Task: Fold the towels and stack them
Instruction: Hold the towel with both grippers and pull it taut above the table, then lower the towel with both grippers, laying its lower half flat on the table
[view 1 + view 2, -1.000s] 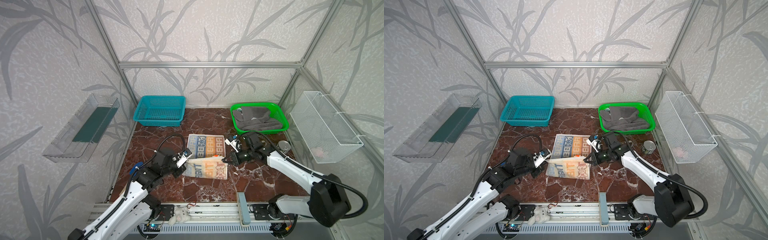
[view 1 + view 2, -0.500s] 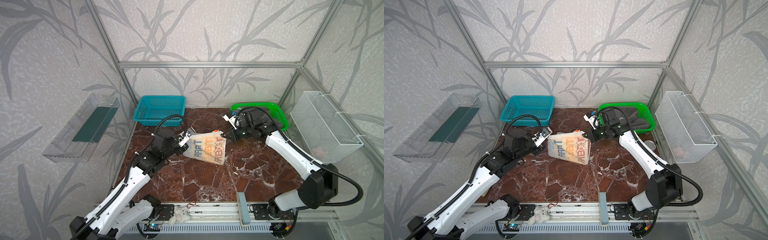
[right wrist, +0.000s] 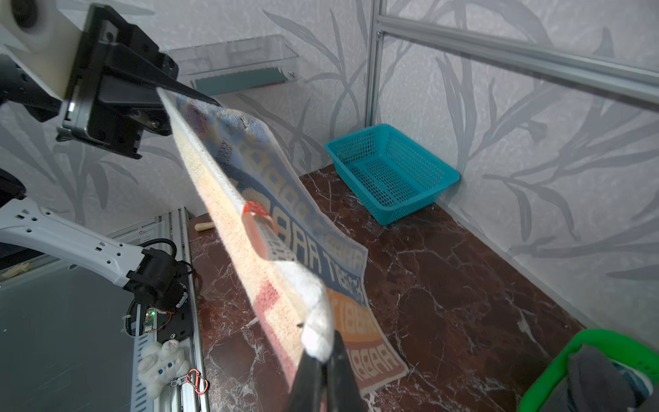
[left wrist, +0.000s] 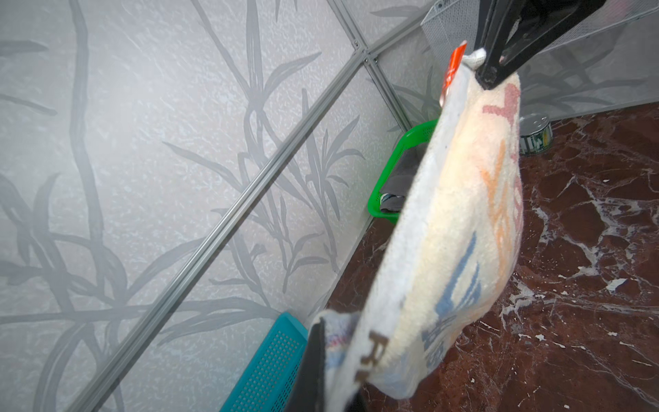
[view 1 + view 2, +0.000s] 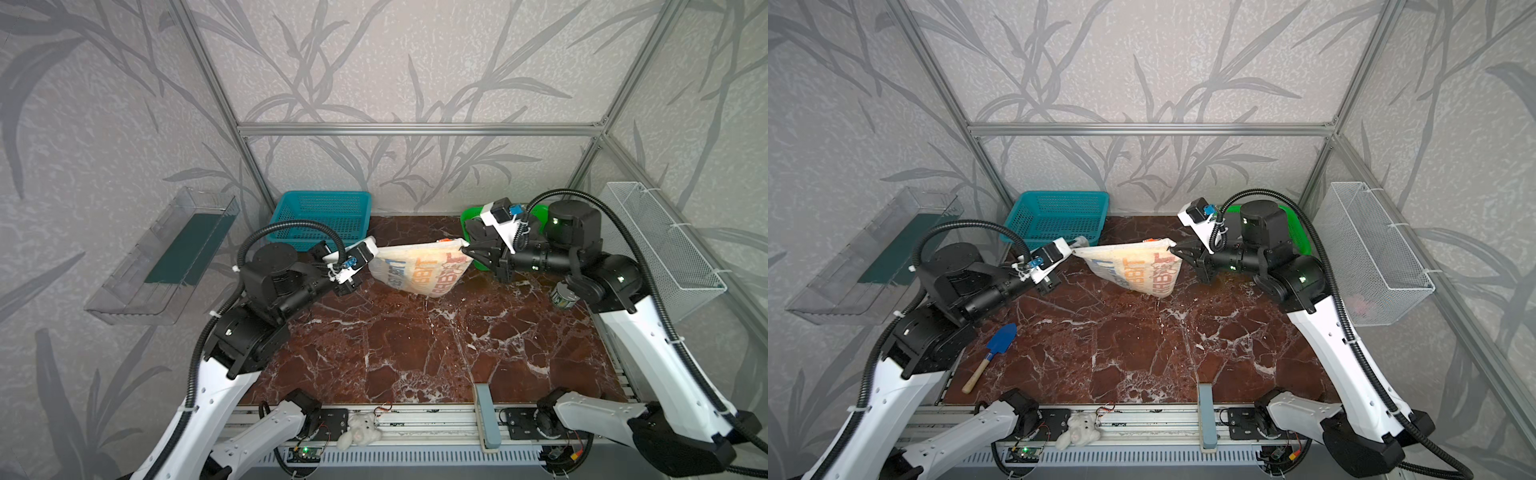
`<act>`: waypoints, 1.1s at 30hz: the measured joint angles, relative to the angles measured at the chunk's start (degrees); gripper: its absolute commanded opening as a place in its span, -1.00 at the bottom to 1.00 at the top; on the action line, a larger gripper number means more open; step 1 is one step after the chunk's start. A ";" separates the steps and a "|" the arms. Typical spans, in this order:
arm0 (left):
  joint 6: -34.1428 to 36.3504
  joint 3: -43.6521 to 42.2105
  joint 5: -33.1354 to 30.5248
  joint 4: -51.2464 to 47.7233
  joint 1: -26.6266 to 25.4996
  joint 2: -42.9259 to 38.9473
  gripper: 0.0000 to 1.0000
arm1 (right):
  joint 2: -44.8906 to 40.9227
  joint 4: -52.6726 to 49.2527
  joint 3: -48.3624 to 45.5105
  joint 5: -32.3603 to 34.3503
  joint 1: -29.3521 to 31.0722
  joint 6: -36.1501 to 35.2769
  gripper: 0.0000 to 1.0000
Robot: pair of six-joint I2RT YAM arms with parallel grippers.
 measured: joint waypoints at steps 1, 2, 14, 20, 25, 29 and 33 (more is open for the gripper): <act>-0.07 0.66 1.44 -0.09 -0.07 -1.05 -1.00 | -0.92 -0.50 0.81 -0.28 0.61 -0.20 -1.00; -0.15 1.09 2.49 -0.11 -0.15 -1.77 -1.00 | -1.81 -0.79 1.36 -0.70 1.07 -0.28 -1.00; 0.09 1.49 2.71 -0.13 -0.68 -0.92 -1.00 | -0.83 -3.50 3.91 2.32 1.20 1.07 -1.00; 1.42 -3.72 -4.81 2.95 0.76 7.91 -1.00 | 11.58 -3.52 3.98 3.80 -5.92 3.45 -1.00; 0.24 -10.16 -5.70 9.16 5.73 16.57 -1.00 | 20.35 -0.55 1.99 4.81 -8.24 3.74 -1.00; -0.87 -15.17 -5.25 16.26 8.57 22.16 -1.00 | 25.55 3.87 0.35 4.92 -9.05 2.95 -1.00; -1.64 -15.82 -4.44 21.46 10.27 28.74 -1.00 | 30.29 7.54 0.07 5.44 -9.70 1.44 -1.00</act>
